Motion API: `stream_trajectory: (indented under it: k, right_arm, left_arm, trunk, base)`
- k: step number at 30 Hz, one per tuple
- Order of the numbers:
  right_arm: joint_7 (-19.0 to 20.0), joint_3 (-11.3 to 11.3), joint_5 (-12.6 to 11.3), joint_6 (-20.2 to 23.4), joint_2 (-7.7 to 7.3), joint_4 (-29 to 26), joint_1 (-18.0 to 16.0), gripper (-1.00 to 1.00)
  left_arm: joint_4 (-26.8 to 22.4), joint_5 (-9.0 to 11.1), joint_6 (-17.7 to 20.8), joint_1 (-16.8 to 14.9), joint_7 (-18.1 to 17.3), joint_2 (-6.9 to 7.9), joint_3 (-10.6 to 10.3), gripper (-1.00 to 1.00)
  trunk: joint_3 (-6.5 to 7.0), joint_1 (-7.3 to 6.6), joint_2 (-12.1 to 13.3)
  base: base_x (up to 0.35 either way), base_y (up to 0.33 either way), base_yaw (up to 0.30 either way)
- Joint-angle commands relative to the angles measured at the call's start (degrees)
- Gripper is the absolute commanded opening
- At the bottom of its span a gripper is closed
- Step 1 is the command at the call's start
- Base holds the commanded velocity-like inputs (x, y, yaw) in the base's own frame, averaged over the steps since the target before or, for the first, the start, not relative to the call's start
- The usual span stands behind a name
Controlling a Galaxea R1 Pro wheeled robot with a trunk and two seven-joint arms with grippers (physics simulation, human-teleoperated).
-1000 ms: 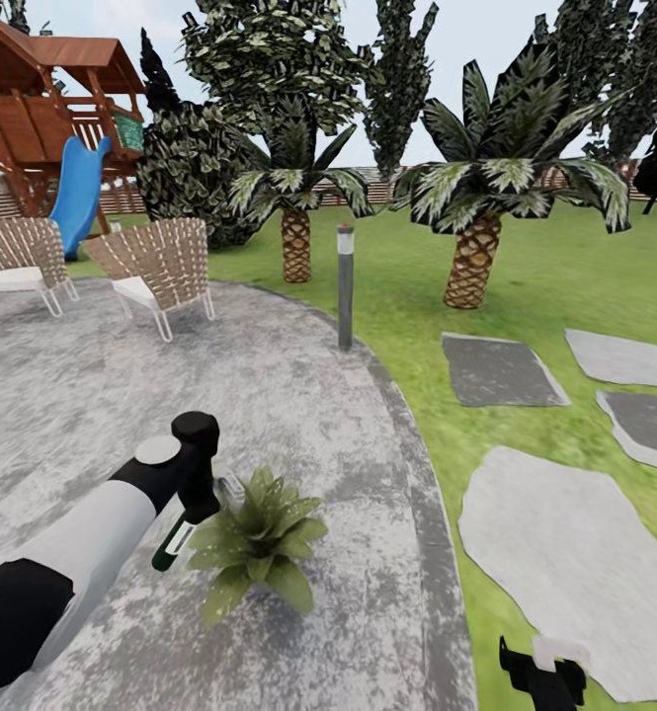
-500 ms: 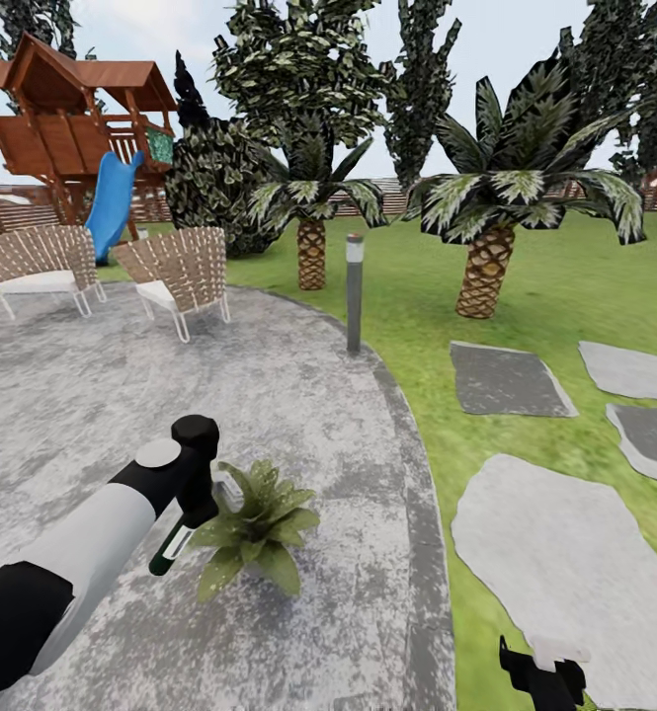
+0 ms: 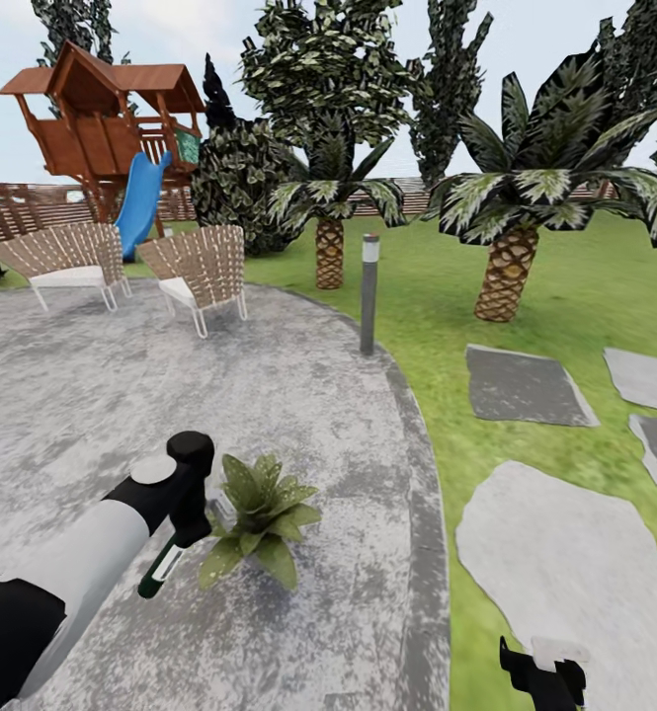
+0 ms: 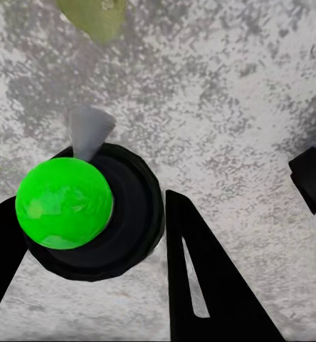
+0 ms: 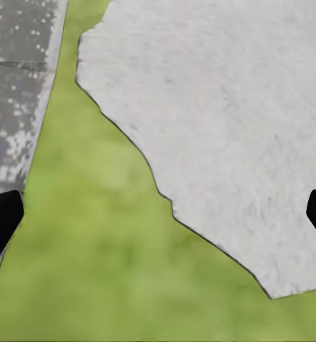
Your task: Pick up the pesticide atomizer in the garden and spray insectifuge to fully cover both potted plants in the garden.
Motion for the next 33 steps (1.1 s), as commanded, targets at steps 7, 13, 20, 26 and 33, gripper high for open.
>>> stream_trajectory:
  k: [7, 13, 20, 26, 33]
  right_arm:
    - [-0.21, -0.29, 0.60, -0.19, -0.02, 0.07, -0.04, 1.00]
    - [-0.23, -0.29, 0.61, -0.24, -0.10, 0.07, -0.04, 1.00]
    - [-0.23, -0.29, 0.61, -0.24, -0.07, 0.07, -0.04, 1.00]
    - [-0.23, -0.29, 0.61, -0.24, -0.02, 0.07, -0.04, 1.00]
    - [-0.23, -0.23, 0.61, -0.24, -0.02, 0.07, -0.04, 1.00]
  left_arm:
    - [-0.05, -0.32, 1.01, 2.46, -0.55, -0.53, -0.02, -1.00]
    - [0.00, -0.21, 1.11, 4.38, -0.55, -0.46, 0.12, -1.00]
    - [-0.06, 0.21, 1.21, 5.06, -0.55, -0.69, 0.45, -1.00]
    - [-0.06, 0.28, 1.22, 5.08, -0.55, -0.68, 0.55, -1.00]
    - [-0.07, 0.28, 1.22, 5.08, -0.55, -0.62, 0.56, -1.00]
  trunk:
    - [-0.05, -0.02, -0.02]
    - [-0.05, -0.02, -0.02]
    - [-0.05, -0.02, -0.02]
    - [-0.05, -0.02, -0.02]
    - [-0.05, -0.02, -0.02]
  base:
    - [0.000, 0.000, 0.065]
    - [0.000, 0.000, 0.001]
    - [0.110, -0.147, 0.000]
    - [0.156, -0.234, 0.099]
    - [0.033, -0.264, 0.267]
